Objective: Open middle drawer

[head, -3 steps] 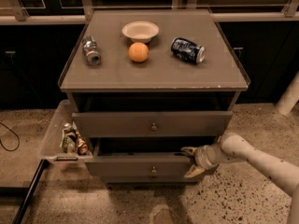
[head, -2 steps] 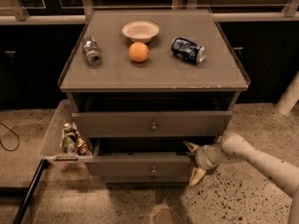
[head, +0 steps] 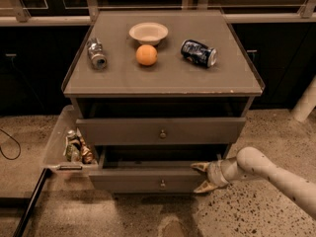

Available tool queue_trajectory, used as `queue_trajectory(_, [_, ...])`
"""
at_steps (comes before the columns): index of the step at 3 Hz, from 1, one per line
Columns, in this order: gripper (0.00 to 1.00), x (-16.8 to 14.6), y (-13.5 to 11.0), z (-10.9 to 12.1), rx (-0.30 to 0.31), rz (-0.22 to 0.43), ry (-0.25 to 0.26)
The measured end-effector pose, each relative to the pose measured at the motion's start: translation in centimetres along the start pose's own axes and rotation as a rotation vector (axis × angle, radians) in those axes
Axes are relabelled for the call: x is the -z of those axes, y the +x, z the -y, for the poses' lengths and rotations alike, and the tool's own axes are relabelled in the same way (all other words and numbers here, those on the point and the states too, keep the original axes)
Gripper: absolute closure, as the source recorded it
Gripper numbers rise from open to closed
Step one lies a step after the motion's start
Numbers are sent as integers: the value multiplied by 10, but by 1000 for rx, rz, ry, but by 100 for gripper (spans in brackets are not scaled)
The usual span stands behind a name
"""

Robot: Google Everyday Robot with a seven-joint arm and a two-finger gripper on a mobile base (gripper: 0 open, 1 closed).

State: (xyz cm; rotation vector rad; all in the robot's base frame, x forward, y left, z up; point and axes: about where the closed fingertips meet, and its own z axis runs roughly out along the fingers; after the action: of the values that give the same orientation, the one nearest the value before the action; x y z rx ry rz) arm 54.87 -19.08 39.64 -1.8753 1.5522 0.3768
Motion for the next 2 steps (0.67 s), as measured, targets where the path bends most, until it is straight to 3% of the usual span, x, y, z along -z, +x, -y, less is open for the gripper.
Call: queue_trajectory(2, [89,21,-20,-26,61,-5,-9])
